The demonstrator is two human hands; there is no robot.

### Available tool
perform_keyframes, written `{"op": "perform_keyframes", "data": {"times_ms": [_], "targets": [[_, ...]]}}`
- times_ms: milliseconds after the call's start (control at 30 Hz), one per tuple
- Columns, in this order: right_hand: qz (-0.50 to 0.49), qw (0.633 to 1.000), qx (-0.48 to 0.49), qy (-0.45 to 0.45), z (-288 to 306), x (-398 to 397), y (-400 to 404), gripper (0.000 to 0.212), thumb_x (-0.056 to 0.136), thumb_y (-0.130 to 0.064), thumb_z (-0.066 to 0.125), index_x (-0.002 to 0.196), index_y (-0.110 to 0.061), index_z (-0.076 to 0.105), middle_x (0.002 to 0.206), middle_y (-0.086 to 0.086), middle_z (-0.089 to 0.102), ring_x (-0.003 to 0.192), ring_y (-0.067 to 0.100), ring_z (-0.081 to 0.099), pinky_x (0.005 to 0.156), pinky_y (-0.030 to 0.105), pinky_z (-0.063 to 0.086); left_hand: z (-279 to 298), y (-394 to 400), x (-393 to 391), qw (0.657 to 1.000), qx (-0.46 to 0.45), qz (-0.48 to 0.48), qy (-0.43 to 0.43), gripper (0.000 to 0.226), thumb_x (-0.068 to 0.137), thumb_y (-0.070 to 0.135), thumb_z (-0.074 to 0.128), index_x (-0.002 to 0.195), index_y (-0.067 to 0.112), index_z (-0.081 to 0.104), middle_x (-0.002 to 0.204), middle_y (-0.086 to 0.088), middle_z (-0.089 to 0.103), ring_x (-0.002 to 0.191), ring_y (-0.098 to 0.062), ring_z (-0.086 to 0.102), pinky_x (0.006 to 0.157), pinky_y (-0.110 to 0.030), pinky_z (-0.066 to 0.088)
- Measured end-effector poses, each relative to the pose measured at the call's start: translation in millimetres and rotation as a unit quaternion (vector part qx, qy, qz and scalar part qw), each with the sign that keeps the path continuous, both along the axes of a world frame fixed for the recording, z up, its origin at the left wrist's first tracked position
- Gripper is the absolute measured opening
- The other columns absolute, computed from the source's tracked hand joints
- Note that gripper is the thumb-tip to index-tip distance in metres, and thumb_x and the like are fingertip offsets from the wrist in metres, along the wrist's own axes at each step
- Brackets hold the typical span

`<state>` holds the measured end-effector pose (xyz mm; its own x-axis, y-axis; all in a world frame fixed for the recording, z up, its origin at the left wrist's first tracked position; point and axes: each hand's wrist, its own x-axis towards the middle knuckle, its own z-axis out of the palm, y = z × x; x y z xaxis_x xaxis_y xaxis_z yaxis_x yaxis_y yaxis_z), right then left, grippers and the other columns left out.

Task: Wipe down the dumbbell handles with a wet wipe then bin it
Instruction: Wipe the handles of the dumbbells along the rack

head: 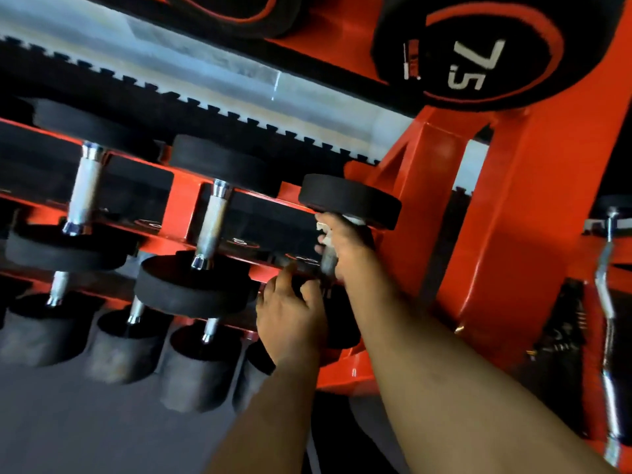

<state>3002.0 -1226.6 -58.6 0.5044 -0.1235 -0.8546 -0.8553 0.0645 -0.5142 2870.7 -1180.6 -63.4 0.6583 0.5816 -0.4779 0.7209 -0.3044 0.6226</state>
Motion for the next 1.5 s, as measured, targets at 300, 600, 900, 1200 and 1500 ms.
{"op": "perform_keyframes", "data": {"times_ms": [300, 600, 900, 1200, 1500], "targets": [[0.038, 0.983, -0.177, -0.016, -16.4, 4.0, 17.4, 0.019, 0.088, -0.029, 0.069, 0.093, -0.012, 0.066, 0.096, 0.008, 0.069, 0.078, 0.021, 0.066, 0.068, 0.028, 0.056, 1.5, 0.6, -0.2, 1.0, -0.004, 0.009, -0.022, 0.06, 0.077, 0.048, 0.032, 0.118, 0.027, 0.07, 0.116, -0.011, 0.068, 0.111, -0.038, 0.058, 0.096, -0.046, 0.046], [-0.002, 0.999, 0.034, -0.033, -15.8, -0.6, -4.6, 0.014, 0.09, -0.021, 0.067, 0.078, -0.017, 0.062, 0.068, -0.001, 0.061, 0.047, 0.008, 0.054, 0.056, 0.026, 0.052, 4.6, 0.5, 0.6, 0.999, -0.003, 0.007, -0.033, 0.07, 0.076, 0.054, 0.026, 0.117, 0.018, 0.07, 0.115, -0.014, 0.068, 0.108, -0.039, 0.059, 0.092, -0.044, 0.044], [0.002, 0.996, 0.092, -0.007, -29.1, -5.0, -11.1, 0.013, 0.09, -0.021, 0.065, 0.077, -0.018, 0.065, 0.054, -0.005, 0.047, 0.047, 0.009, 0.042, 0.06, 0.03, 0.051, 0.3, -0.6, -0.4, 0.999, 0.004, 0.014, -0.034, 0.065, 0.078, 0.051, 0.028, 0.115, 0.019, 0.069, 0.114, -0.014, 0.067, 0.108, -0.04, 0.058, 0.09, -0.046, 0.046], [0.045, 0.969, -0.226, -0.091, -45.5, -18.1, 7.8, 0.017, 0.082, -0.026, 0.068, 0.082, -0.01, 0.071, 0.067, 0.002, 0.069, 0.059, 0.02, 0.068, 0.049, 0.026, 0.046, -5.8, 0.3, -1.2, 0.999, 0.01, 0.009, -0.029, 0.065, 0.077, 0.05, 0.029, 0.115, 0.019, 0.07, 0.112, -0.013, 0.068, 0.109, -0.04, 0.059, 0.093, -0.049, 0.049], [0.082, 0.988, -0.118, -0.053, -35.7, -25.0, -4.2, 0.013, 0.084, -0.027, 0.07, 0.083, -0.013, 0.071, 0.065, -0.004, 0.069, 0.05, 0.013, 0.06, 0.047, 0.023, 0.048, -1.0, 0.0, -1.7, 0.999, -0.006, 0.021, -0.036, 0.072, 0.075, 0.054, 0.027, 0.128, 0.024, 0.065, 0.127, -0.011, 0.063, 0.118, -0.04, 0.056, 0.1, -0.048, 0.045]]}}
